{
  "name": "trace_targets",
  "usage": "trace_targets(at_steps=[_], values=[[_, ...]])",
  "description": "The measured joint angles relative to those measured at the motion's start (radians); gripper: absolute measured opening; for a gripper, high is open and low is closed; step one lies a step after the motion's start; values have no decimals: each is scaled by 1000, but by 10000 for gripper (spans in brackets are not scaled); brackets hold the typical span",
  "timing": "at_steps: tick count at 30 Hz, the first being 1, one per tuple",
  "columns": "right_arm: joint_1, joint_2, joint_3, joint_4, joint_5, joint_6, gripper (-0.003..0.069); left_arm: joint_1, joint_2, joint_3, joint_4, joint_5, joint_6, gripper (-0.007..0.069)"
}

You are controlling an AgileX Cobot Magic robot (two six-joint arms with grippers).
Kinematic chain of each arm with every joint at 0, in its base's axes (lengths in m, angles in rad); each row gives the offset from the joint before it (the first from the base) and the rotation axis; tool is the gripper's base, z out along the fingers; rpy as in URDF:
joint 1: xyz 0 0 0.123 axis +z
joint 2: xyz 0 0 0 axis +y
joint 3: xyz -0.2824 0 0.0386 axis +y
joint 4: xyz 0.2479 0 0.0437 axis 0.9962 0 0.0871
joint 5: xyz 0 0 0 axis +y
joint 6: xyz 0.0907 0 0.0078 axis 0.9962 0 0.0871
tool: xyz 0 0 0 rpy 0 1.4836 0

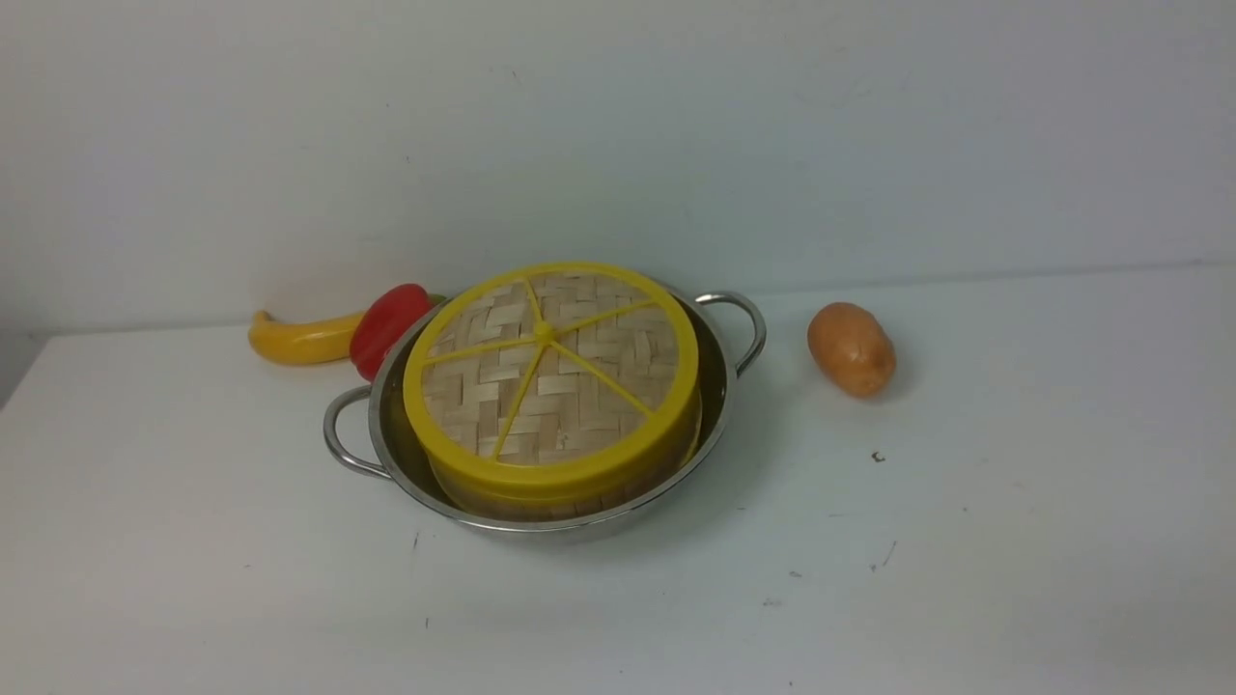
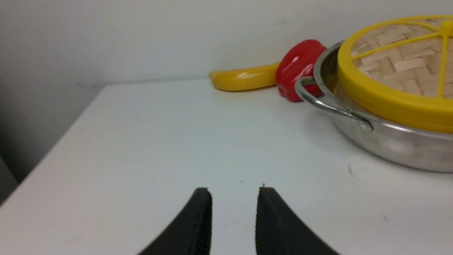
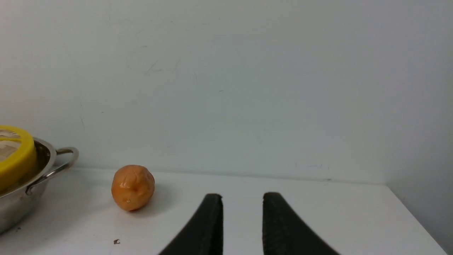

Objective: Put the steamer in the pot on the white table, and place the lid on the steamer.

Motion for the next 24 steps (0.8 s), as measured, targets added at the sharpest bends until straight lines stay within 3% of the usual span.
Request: trace_targets(at_steps=[24], values=[[0, 1, 0, 0, 0, 0, 239, 0, 0, 0, -42, -7, -2, 213]])
